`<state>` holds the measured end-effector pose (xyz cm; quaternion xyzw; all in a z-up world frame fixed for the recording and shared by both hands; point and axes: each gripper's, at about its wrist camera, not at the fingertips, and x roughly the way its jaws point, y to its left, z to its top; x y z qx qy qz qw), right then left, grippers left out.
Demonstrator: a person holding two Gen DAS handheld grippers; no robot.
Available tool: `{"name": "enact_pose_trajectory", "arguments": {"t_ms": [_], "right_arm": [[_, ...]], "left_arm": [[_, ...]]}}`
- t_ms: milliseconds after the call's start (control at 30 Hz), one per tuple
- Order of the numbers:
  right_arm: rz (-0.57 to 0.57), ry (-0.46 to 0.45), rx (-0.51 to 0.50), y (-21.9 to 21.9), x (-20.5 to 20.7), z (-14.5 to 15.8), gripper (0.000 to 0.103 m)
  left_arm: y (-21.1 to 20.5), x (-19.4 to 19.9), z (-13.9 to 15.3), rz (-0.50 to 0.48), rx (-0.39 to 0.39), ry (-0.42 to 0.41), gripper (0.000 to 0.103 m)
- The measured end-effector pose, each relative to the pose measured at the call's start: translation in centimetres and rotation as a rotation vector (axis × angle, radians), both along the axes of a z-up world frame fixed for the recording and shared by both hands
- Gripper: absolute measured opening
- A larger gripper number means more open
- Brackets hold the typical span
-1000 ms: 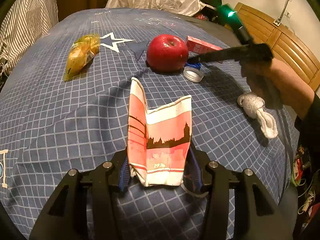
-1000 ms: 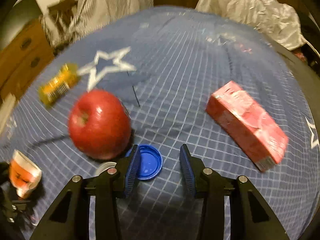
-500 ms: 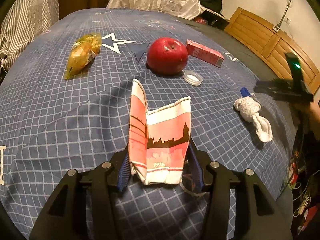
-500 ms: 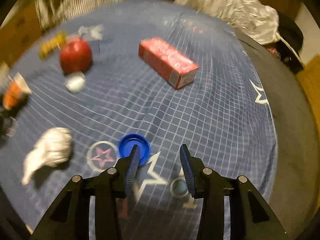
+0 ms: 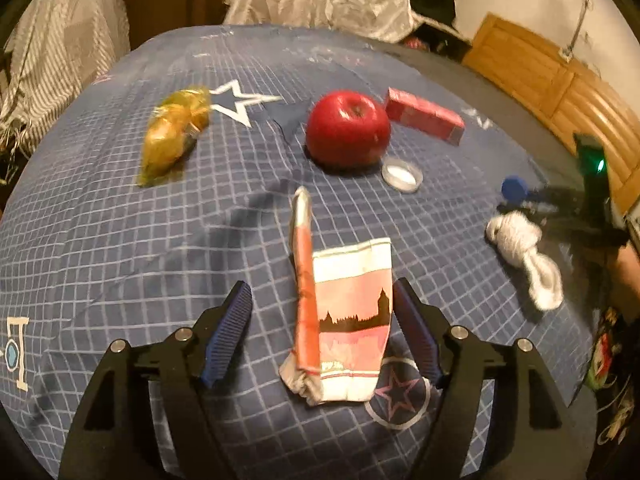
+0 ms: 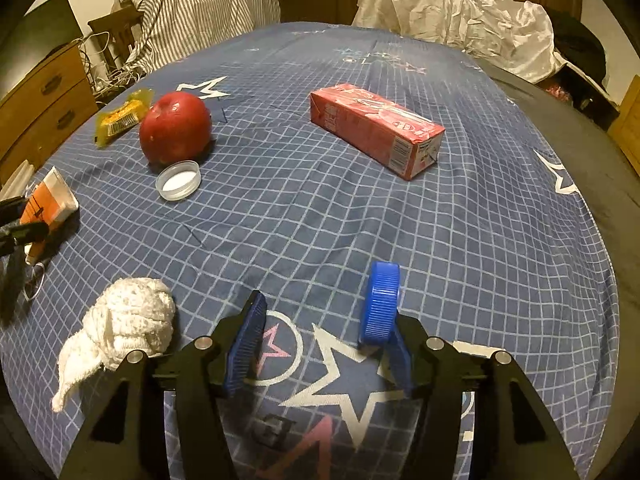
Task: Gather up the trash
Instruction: 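Grasp the blue bottle cap with the right tool while the left tool holds the paper cup, then carry the paper cup and blue cap with both tools to the bucket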
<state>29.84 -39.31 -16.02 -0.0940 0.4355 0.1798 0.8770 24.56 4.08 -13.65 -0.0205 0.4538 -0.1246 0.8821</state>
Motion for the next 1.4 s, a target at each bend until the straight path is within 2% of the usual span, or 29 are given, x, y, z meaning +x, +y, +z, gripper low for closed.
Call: {"name": "enact_pose_trajectory", "arguments": {"t_ms": [133, 200, 267, 333, 433, 500, 667, 767, 1000, 1200, 1400], "right_arm": [[-0.028, -0.019, -0.002, -1.1, -0.7, 0.2, 0.058], [-0.047, -0.034, -0.001, -1.6, -0.8, 0.2, 0.053], [-0.077, -0.04, 0.024, -2.3, -0.6, 0.2, 0.046], [-0.101, -0.05, 0.04, -2.7, -0.4, 0.1, 0.038], [-0.129, -0.064, 0.045, -2.8, -0.1, -0.2, 0.017], [-0.141, -0.08, 0.035, -2.7, 0.0, -0.3, 0.013], [-0.165, -0.185, 0.03, -1.6, -1.8, 1.6, 0.013], [-0.148, -0.259, 0.055, 0.1, -4.0, 4.2, 0.013], [-0.073, -0.437, 0.186, 7.4, -11.4, 10.3, 0.013], [-0.001, -0.505, 0.218, 13.8, -15.7, 13.0, 0.013], [0.049, -0.526, 0.244, 19.0, -17.7, 15.4, 0.013]], "left_arm": [[-0.4, 0.2, -0.5, -0.007, 0.024, 0.004, 0.07], [-0.5, 0.5, -0.7, -0.006, 0.026, 0.012, 0.069], [-0.5, 0.5, -0.8, 0.004, 0.039, 0.011, 0.062], [-0.5, 0.7, -1.0, 0.018, 0.049, 0.012, 0.046], [-0.2, 0.7, -0.9, 0.028, 0.038, 0.009, 0.046], [-0.3, 0.5, -0.9, 0.029, 0.046, 0.003, 0.045], [0.4, -0.9, 0.5, 0.068, 0.026, -0.069, 0.044], [1.0, -2.4, 2.5, 0.099, 0.018, -0.138, 0.044], [3.3, -6.7, 7.8, 0.196, -0.009, -0.282, 0.044], [4.6, -10.1, 11.8, 0.255, 0.01, -0.386, 0.044], [6.2, -12.1, 13.8, 0.3, 0.005, -0.435, 0.045]]}}
